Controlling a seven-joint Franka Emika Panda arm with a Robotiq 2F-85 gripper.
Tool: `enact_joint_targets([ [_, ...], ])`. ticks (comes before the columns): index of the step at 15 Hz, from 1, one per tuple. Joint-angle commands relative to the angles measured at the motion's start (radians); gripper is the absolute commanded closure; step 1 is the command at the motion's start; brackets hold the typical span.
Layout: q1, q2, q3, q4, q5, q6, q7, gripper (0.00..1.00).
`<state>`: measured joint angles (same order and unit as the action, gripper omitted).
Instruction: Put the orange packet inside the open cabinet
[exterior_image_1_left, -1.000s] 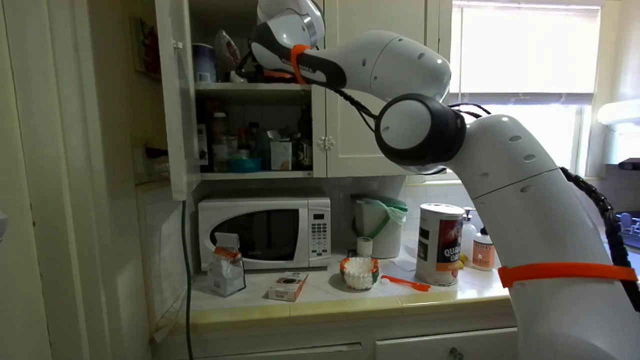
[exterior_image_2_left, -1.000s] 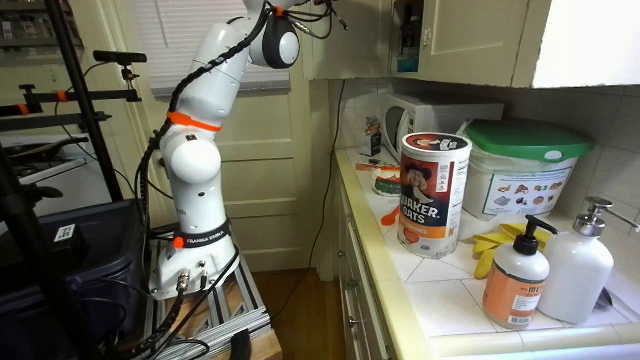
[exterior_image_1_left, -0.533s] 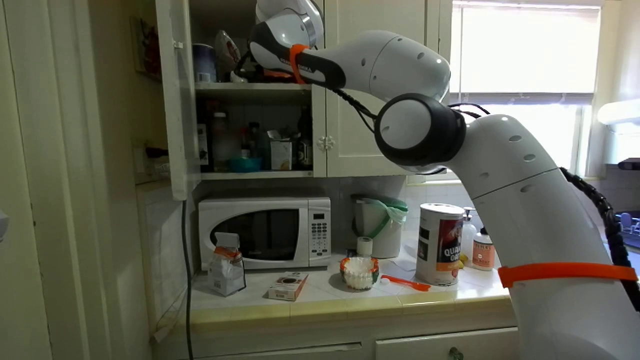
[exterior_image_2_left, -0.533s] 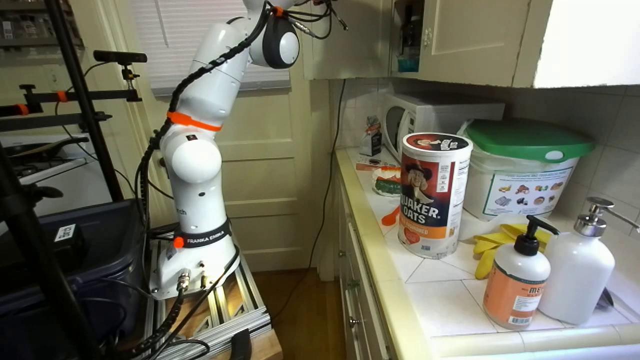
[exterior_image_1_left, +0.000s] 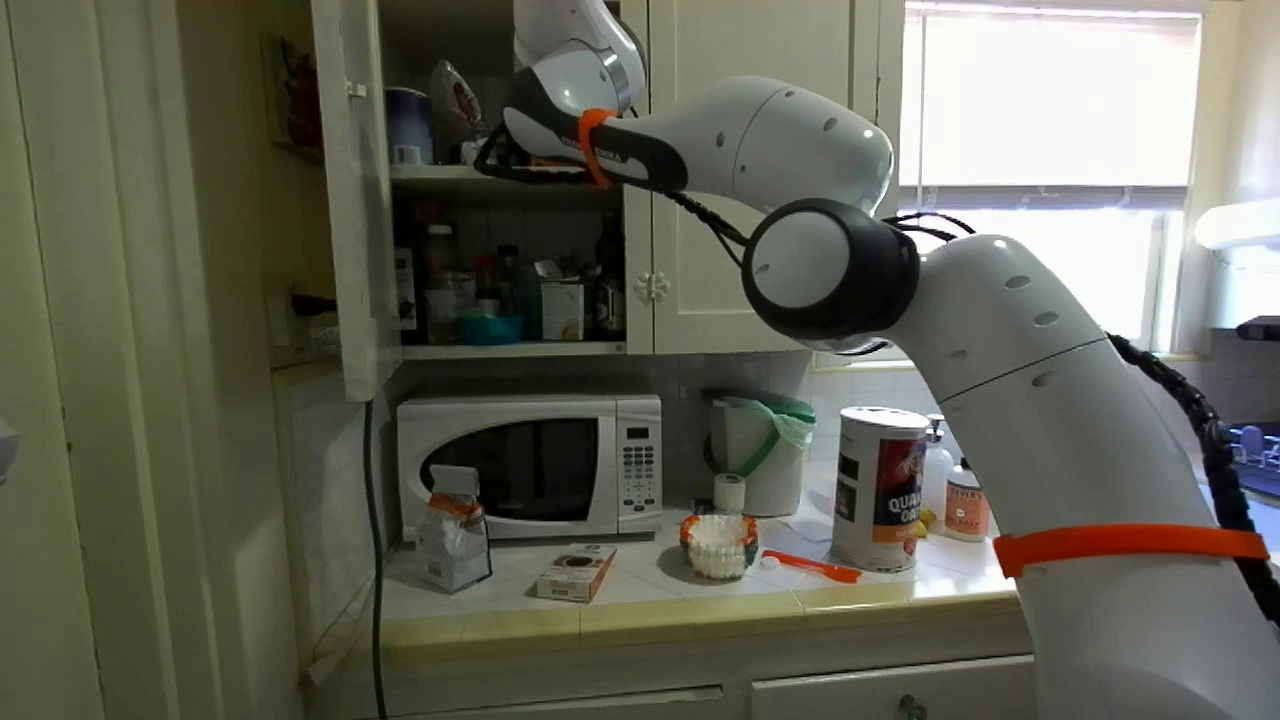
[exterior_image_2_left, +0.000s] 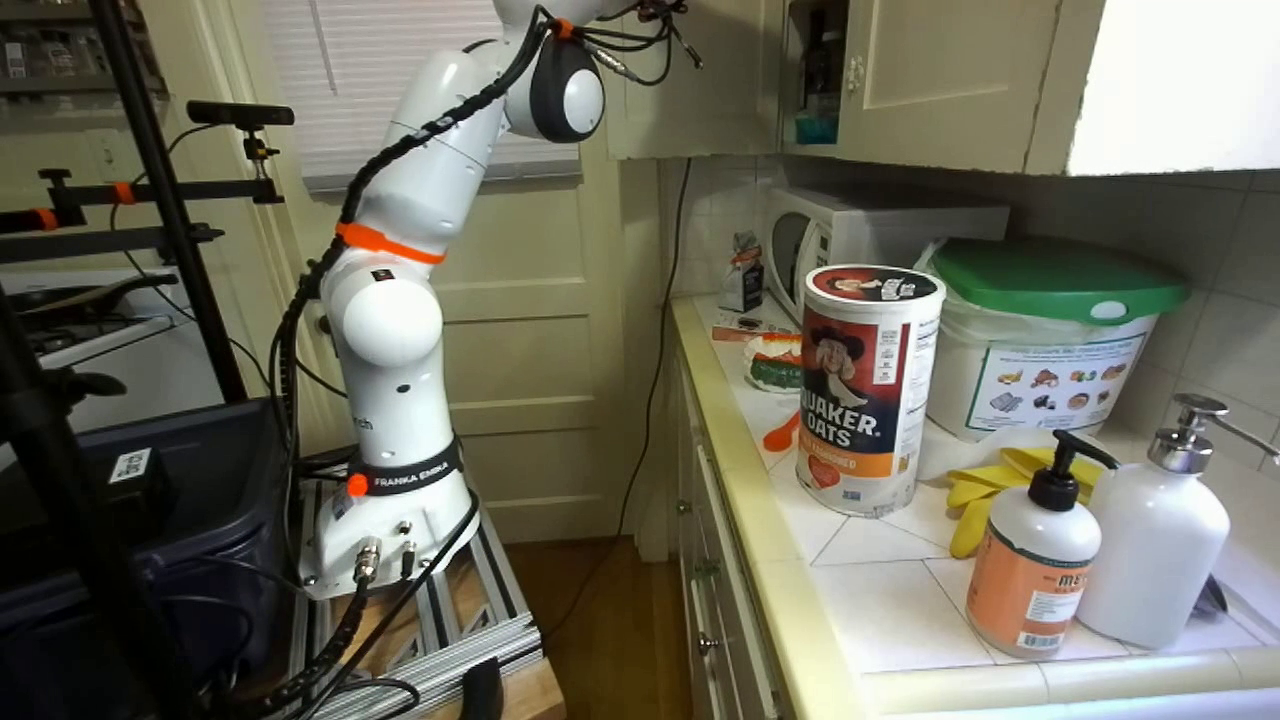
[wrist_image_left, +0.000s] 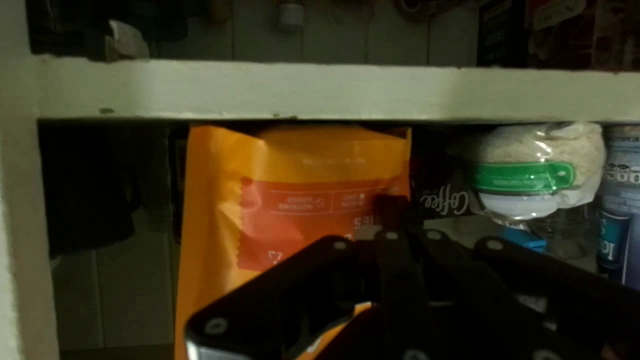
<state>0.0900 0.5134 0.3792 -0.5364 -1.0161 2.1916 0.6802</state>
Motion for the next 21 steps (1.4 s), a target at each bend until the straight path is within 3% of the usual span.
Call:
enact_joint_targets([
  [1, 0.008, 0.011, -0.025, 0.005, -0.023, -0.025, 0.023, 1.00],
  [11, 0.011, 0.053, -0.118, 0.020, -0.059, -0.052, 0.092, 1.00],
  [18, 0.012, 0.019, -0.061, 0.043, 0.005, -0.014, 0.086, 1.00],
  [21, 0.003, -0.017, -0.020, 0.047, 0.045, -0.050, 0.045, 1.00],
])
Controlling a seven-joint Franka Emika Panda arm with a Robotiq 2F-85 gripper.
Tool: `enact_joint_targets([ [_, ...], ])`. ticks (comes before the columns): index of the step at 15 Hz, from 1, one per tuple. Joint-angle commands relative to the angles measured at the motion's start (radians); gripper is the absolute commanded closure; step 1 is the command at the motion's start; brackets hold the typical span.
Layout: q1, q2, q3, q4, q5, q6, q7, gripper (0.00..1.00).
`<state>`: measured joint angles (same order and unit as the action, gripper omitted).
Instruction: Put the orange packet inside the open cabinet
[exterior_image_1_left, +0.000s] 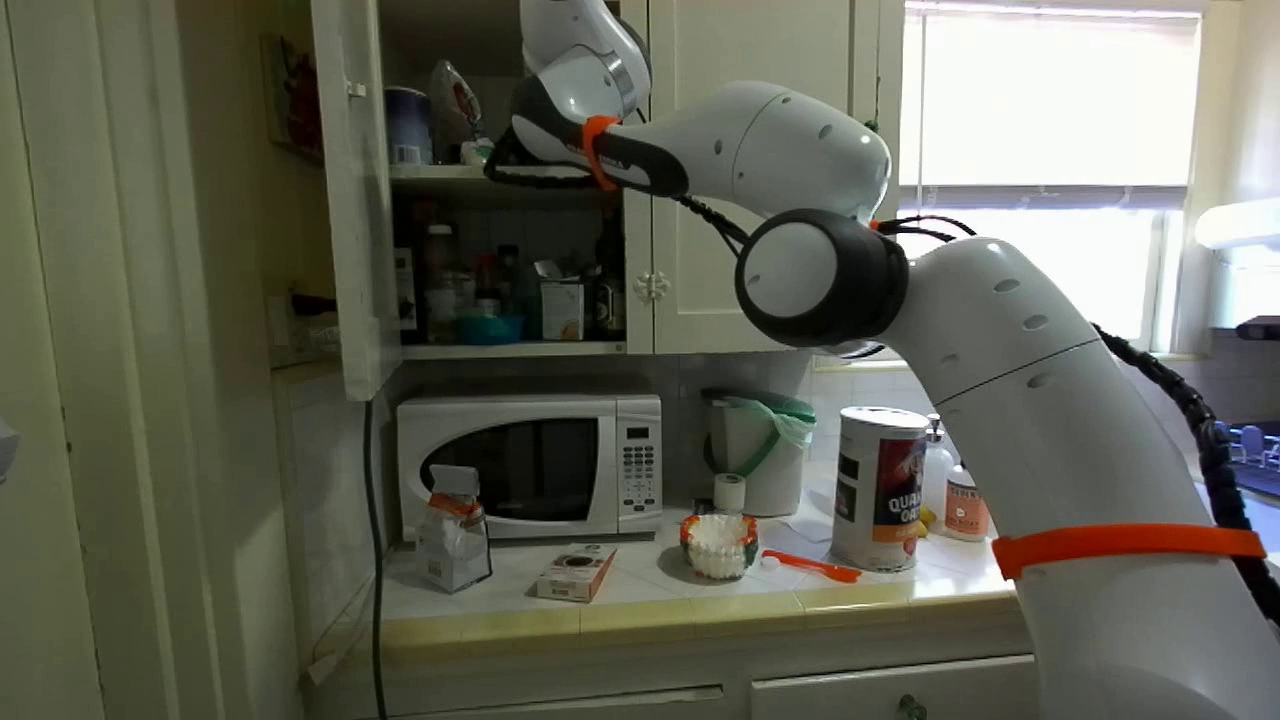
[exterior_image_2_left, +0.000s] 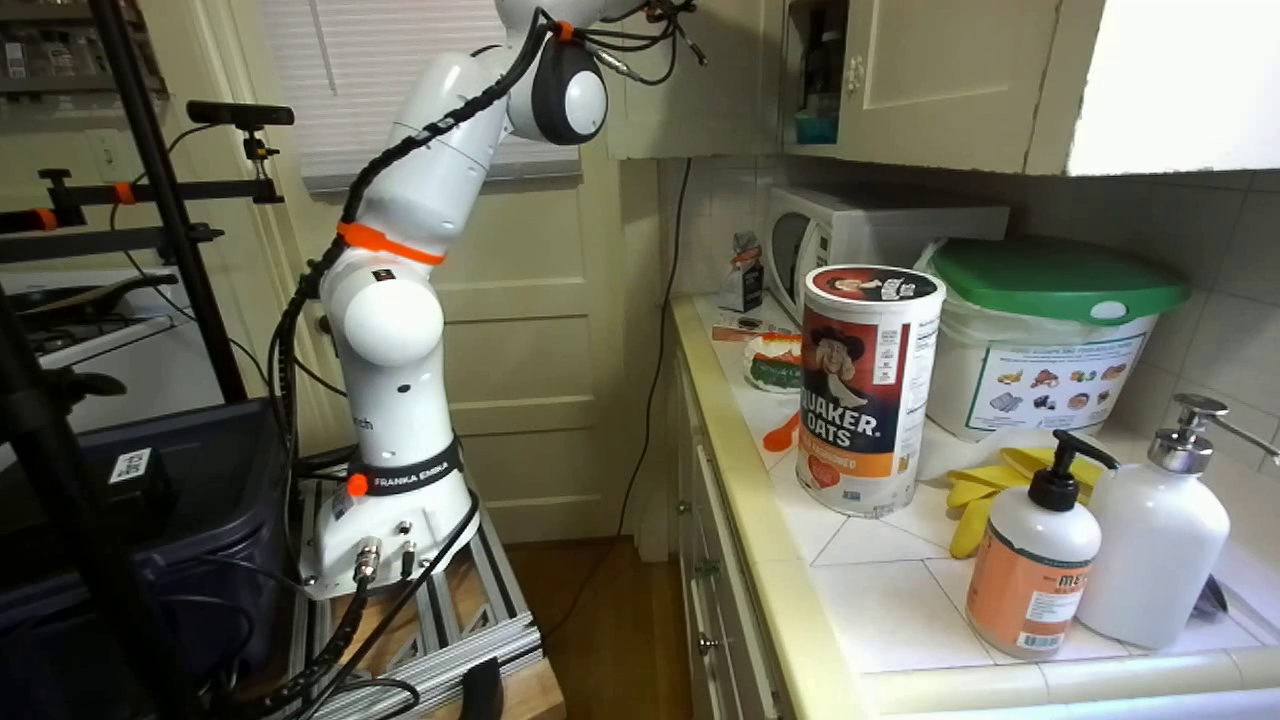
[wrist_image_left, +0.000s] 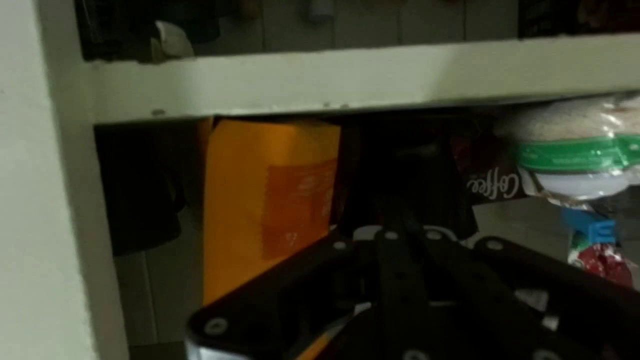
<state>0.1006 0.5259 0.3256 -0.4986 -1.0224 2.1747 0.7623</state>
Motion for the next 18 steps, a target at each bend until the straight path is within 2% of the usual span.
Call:
enact_joint_targets([
  [1, -0.017, -0.047, 0.052, 0.004, 0.077, -0.055, -0.069, 1.00],
  [2, -0.032, -0.068, 0.075, -0.001, 0.112, -0.077, -0.110, 1.00],
  [3, 0.036, -0.038, -0.021, 0.105, 0.248, -0.140, -0.214, 1.00],
  [4, 0.034, -0.057, -0.015, 0.115, 0.310, -0.197, -0.263, 1.00],
  [5, 0.011, -0.111, -0.014, 0.071, 0.390, -0.236, -0.300, 1.00],
  [6, 0.007, -0.145, -0.034, 0.059, 0.467, -0.285, -0.340, 0.94],
  [7, 0.001, -0.169, -0.053, 0.069, 0.543, -0.343, -0.392, 0.73],
  [11, -0.033, -0.269, -0.158, 0.081, 0.833, -0.605, -0.535, 0.44],
  [17, -0.183, -0.350, -0.207, 0.085, 1.206, -0.985, -0.631, 0.00],
  [18, -0.205, -0.355, -0.215, 0.085, 1.252, -1.052, -0.636, 0.00],
])
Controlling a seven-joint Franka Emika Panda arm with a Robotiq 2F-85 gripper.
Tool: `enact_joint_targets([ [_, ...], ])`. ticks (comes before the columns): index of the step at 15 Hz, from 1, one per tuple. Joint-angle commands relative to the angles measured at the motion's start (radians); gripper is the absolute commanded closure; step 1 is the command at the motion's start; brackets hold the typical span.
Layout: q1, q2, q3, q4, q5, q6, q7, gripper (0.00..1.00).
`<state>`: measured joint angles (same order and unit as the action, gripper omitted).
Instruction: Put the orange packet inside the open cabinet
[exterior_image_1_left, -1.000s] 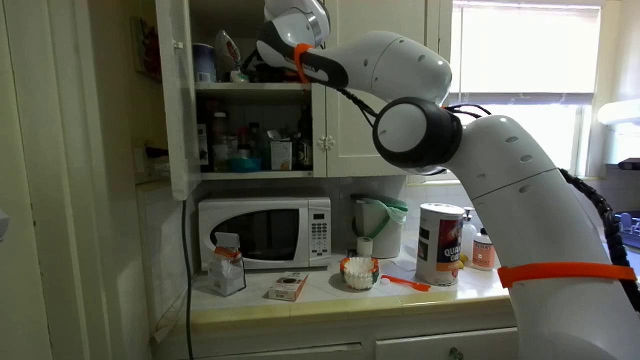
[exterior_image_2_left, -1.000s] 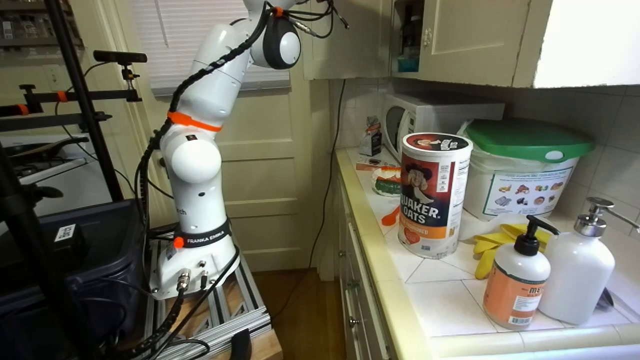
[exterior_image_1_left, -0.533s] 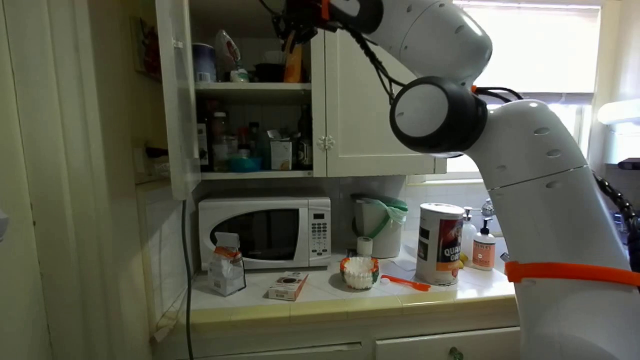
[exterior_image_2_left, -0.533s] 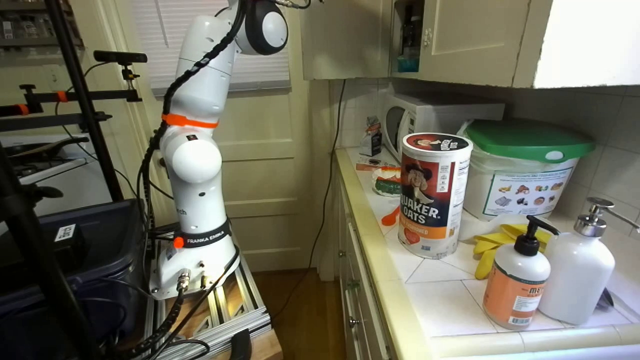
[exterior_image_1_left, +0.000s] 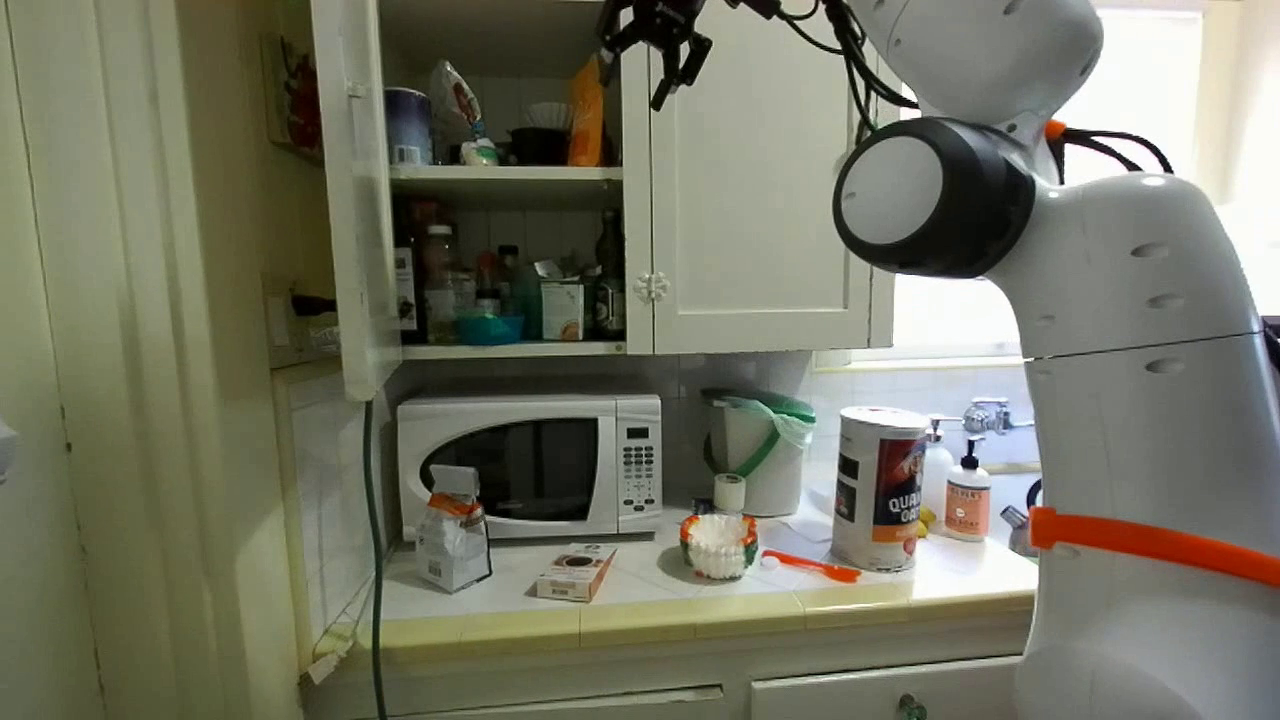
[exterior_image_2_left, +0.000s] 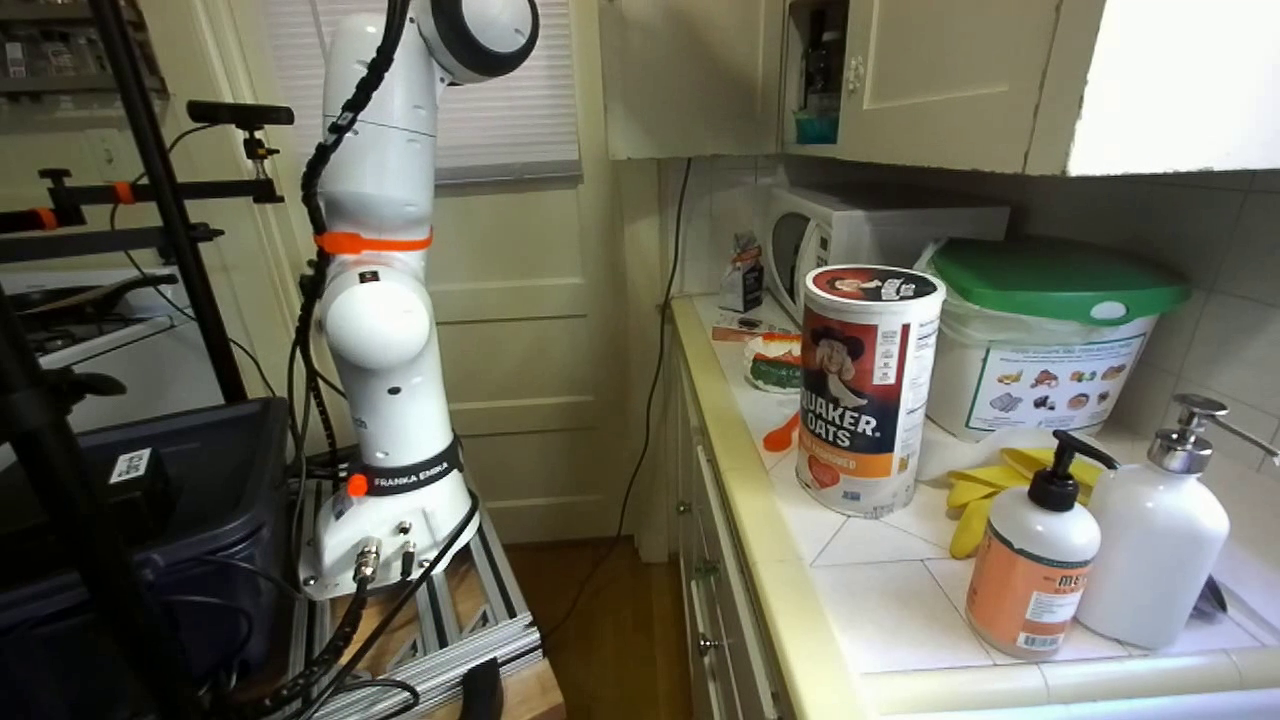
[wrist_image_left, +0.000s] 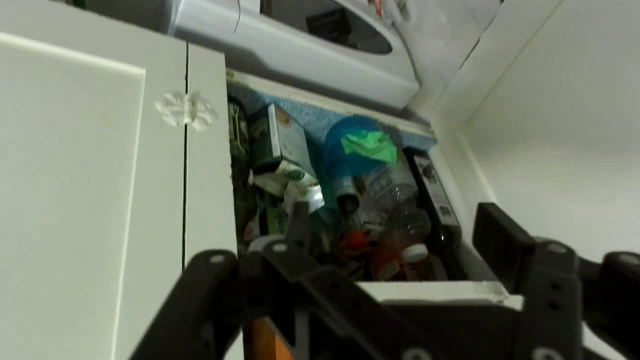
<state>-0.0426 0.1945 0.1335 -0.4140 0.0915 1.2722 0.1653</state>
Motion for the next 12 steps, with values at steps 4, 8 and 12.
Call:
enact_joint_targets([
  [4, -0.098, -0.048, -0.050, -0.002, 0.240, -0.422, -0.029, 0.00],
  [8, -0.084, -0.175, -0.005, -0.220, 0.218, -0.464, 0.008, 0.00],
  [12, -0.078, -0.129, -0.002, -0.151, 0.205, -0.464, 0.003, 0.00],
])
